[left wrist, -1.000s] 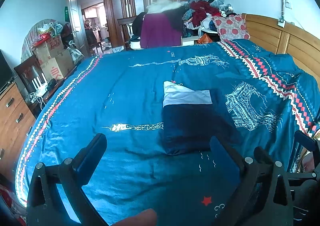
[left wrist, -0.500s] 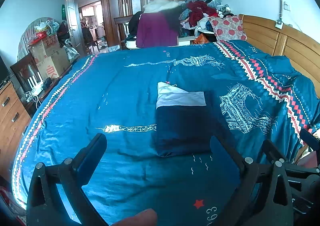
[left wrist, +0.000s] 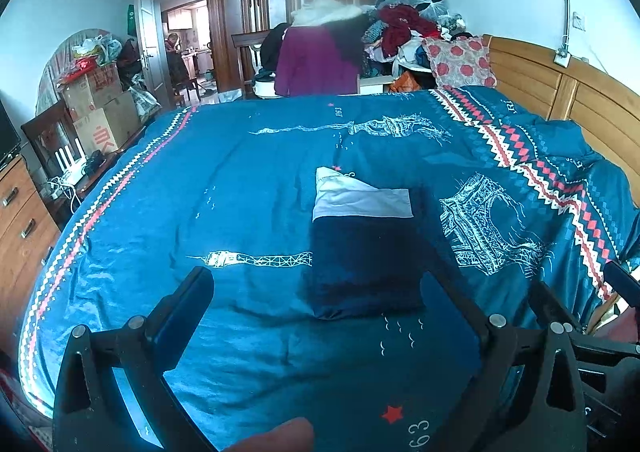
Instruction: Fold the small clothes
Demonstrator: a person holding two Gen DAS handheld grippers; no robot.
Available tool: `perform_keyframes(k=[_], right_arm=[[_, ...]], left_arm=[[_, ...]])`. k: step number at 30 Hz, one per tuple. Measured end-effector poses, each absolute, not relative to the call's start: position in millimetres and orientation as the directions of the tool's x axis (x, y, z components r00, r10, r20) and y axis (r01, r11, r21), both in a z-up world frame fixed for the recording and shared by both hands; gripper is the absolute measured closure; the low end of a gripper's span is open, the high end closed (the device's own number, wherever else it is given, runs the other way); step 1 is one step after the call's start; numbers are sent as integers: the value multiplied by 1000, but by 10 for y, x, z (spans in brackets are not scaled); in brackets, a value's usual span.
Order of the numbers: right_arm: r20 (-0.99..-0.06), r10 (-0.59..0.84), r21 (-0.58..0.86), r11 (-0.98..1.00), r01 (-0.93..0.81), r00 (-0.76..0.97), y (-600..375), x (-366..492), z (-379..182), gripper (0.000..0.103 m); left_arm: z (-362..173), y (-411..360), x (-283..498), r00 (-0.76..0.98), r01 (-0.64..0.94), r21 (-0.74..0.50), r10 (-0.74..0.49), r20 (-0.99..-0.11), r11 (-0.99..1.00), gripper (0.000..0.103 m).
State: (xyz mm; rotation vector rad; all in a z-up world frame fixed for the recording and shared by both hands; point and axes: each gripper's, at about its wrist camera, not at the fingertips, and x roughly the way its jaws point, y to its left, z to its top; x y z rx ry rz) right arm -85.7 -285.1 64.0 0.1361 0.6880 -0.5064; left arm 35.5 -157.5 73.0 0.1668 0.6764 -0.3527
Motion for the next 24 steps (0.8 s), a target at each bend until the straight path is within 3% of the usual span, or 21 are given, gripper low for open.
perform_keyframes(k=[24], right_arm=[[-639,-397,-50,876,480,658,-2778,-806,625,0]], left_arm=[[676,-1485,361,741,338,44,-237,-629,940,0]])
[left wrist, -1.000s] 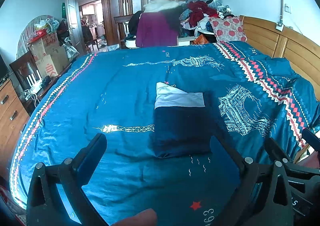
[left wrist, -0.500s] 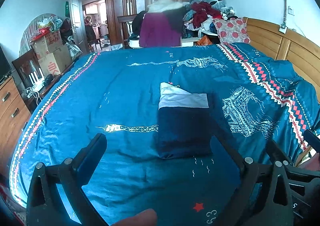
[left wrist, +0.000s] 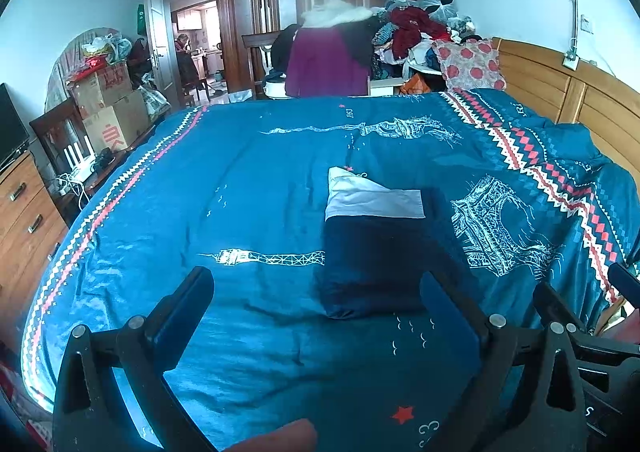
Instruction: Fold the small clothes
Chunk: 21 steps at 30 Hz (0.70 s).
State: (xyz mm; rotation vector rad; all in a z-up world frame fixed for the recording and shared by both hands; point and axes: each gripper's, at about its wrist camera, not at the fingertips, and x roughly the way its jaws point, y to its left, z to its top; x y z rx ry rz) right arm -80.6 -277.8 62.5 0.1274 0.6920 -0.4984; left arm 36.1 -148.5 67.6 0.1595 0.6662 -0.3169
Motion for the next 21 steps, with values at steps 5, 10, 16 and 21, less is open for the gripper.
perform_keyframes(k=[5,10,16,21], right_arm=[[-640,-399,-53,876,480,657,-2761,-808,615,0],[-634,-402,-49,874,484,661,-2747,-830,627,0],[-642,-391,-52,881,471,660,-2731,-840,582,0],[-661,-376,-48,885,464,649,-2725,-845,491,0]], left_arm=[[675,-1436,355,736,338,31,-244,-631,941,0],[700,-1396,347,739,335,26,-246,-627,942,0],[675,-1410,328,740,334,38,-237,-629,942,0],[639,-1405,337,733,331,40,-230,-641,943,0]])
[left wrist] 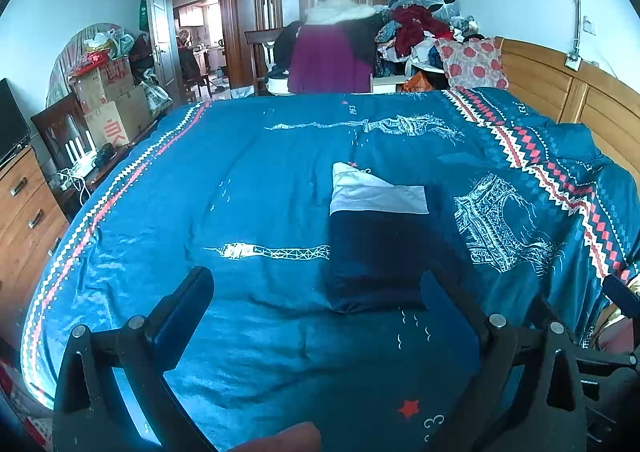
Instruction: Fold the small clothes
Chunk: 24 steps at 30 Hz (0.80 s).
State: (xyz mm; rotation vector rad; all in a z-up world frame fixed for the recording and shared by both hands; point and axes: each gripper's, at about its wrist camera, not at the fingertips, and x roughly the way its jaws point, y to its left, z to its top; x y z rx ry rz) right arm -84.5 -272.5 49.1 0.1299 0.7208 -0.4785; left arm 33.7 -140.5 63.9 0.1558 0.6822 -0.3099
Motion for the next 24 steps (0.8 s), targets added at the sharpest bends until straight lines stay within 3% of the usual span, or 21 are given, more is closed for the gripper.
perform_keyframes(k=[24], right_arm=[[-650,-359,-40,896,441,670,-2681,-777,603,0]], left_arm=[[781,-1356,478,749,297,34,-211,-628,954,0]])
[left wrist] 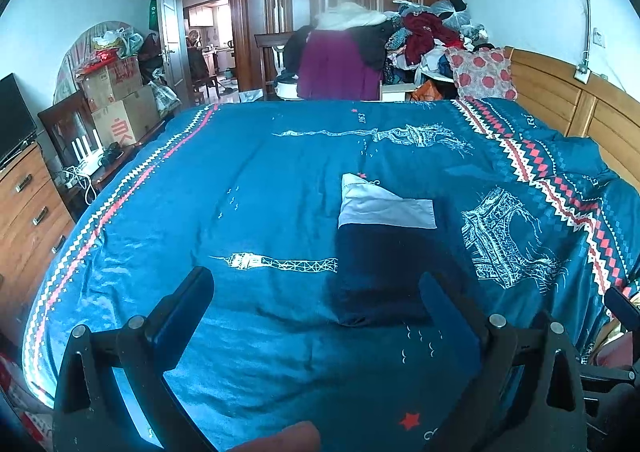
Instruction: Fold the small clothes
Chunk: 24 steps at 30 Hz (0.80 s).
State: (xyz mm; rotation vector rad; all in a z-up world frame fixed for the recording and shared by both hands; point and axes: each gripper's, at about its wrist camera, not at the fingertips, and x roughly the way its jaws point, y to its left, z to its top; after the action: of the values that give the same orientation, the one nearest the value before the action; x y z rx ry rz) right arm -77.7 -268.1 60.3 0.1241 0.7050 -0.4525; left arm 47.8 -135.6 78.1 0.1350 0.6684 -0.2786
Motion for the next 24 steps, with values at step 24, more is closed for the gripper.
perform_keyframes(k=[24], right_arm=[[-653,-367,-43,892,451,663,-2683,-755,581,0]], left_arm=[[662,-1411,495,745,290,59,-187,-641,955,0]])
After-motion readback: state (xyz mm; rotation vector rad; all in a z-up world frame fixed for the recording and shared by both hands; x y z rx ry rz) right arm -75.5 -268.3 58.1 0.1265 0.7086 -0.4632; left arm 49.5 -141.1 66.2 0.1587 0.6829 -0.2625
